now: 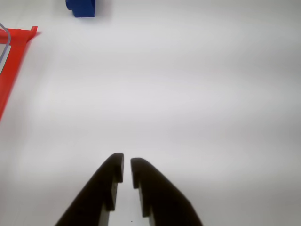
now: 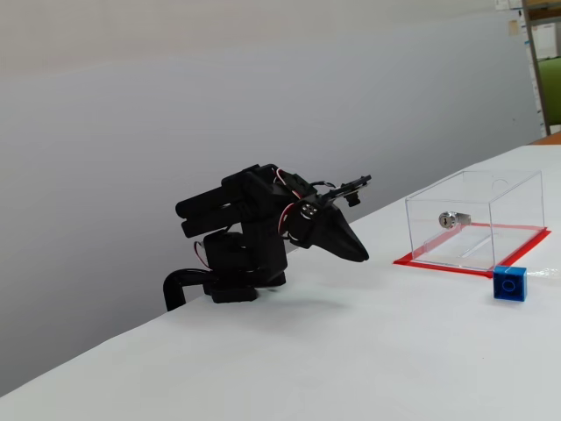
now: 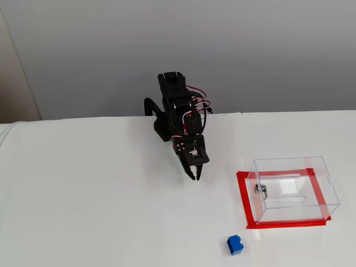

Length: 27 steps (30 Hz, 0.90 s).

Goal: Pick the blue lego brick and place it into the transparent box

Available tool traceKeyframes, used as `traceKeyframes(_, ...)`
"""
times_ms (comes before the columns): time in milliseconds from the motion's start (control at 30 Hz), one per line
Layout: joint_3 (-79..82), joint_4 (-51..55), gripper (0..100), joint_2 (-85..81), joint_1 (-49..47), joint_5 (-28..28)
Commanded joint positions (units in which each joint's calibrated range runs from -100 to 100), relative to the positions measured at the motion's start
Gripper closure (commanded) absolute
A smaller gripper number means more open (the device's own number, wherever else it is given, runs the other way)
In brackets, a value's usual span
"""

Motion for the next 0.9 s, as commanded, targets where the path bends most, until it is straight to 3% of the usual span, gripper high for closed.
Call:
traceKeyframes(0,1.0,-1.1,98,-0.3,-3.1,0.0)
traceKeyframes(233,1.0,-1.1,98,-0.3,-9.8,0.0)
traceKeyframes(500,-4.2,-1.1,98,0.8,-8.4,0.0)
traceKeyframes(867,-24.0,-1.2,98,25.1,-2.3,0.0)
